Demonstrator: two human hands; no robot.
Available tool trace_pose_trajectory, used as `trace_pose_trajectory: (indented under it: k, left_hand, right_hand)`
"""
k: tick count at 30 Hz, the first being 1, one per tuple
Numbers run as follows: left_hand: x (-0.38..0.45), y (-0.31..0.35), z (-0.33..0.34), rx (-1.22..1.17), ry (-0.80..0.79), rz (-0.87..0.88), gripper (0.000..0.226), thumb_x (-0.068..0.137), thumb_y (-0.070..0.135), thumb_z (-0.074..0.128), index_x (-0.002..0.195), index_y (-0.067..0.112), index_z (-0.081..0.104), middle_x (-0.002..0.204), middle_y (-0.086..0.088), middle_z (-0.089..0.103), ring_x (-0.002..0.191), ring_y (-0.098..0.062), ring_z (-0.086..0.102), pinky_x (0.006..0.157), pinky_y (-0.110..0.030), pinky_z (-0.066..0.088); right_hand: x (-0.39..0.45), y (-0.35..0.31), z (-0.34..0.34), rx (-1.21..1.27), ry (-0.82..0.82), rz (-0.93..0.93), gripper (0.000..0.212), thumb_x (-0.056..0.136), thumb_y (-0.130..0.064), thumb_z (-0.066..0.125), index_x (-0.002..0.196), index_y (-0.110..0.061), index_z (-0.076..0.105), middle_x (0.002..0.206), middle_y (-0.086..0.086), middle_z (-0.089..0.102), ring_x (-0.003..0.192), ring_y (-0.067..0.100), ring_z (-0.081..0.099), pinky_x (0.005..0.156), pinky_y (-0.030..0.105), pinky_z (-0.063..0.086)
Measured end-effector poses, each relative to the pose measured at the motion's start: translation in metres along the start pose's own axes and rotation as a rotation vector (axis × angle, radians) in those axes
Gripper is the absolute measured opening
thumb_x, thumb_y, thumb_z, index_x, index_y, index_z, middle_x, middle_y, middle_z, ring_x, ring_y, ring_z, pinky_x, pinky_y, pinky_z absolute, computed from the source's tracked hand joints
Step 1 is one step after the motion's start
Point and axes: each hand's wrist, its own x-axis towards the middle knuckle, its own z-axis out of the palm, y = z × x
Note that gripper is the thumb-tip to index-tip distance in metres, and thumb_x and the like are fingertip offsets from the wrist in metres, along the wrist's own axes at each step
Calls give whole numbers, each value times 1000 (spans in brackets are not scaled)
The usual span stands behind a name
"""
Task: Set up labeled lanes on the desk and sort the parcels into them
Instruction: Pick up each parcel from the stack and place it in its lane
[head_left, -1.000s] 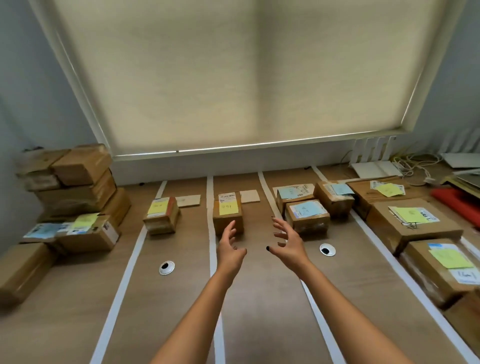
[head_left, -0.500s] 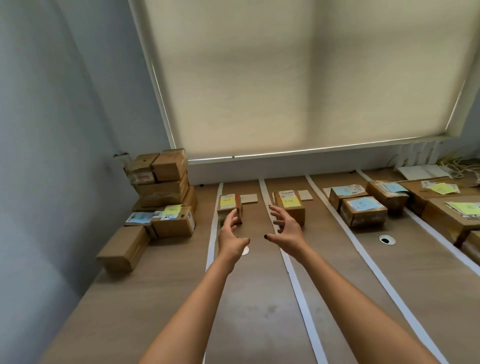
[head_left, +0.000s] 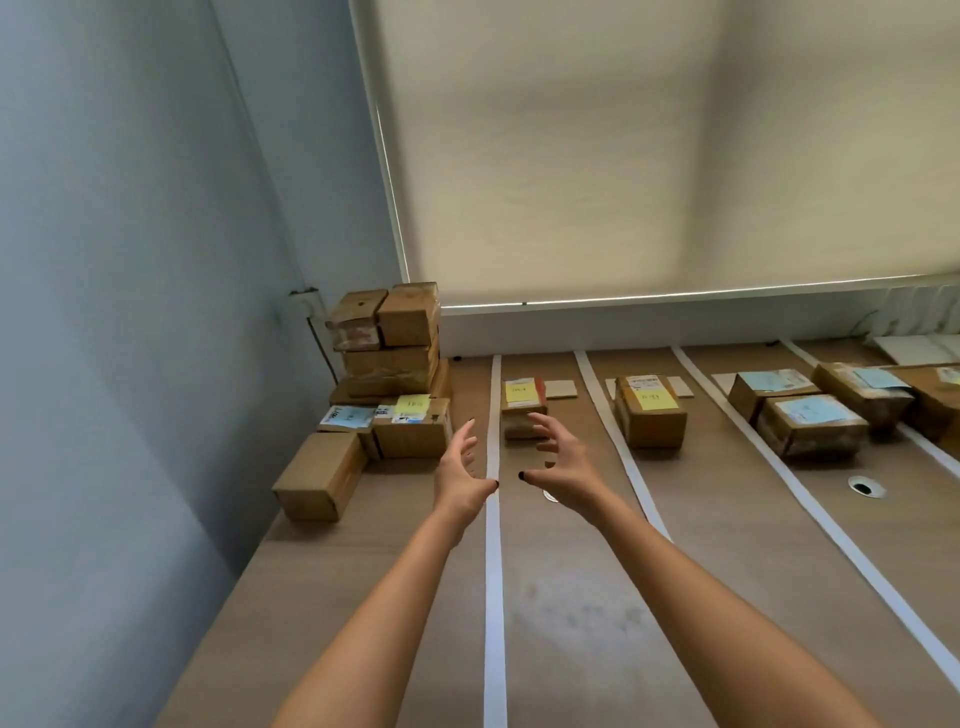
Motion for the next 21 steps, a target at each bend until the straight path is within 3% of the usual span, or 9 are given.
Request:
trace_pose_trajectory:
  k: [7, 14, 21]
  left_hand:
    - [77, -40, -85, 14, -43, 6, 83, 78, -14, 62, 145, 23, 30, 146, -9, 38, 135, -28, 37, 102, -39, 43]
    - [141, -82, -154, 4, -73, -53, 81, 79, -15, 59, 145, 23, 31, 145, -8, 39, 134, -26, 37, 104, -39, 41]
    - [208, -128, -184, 16, -65, -131, 82, 78, -15, 58, 143, 26, 32, 146, -9, 37, 136, -28, 34, 100, -34, 40]
  right_hand:
    - [57, -13, 93, 0, 41, 71, 80, 71, -5, 77, 138, -26, 38, 138, 5, 43, 117, 16, 46, 75, 17, 46]
    - [107, -24, 174, 35, 37, 161, 80, 71, 1, 74, 139, -21, 39, 137, 8, 45, 117, 20, 47, 90, 35, 51]
    - [166, -4, 215, 47, 4, 246, 78, 74, 1, 72, 140, -21, 36, 137, 8, 46, 124, 24, 45, 92, 32, 49]
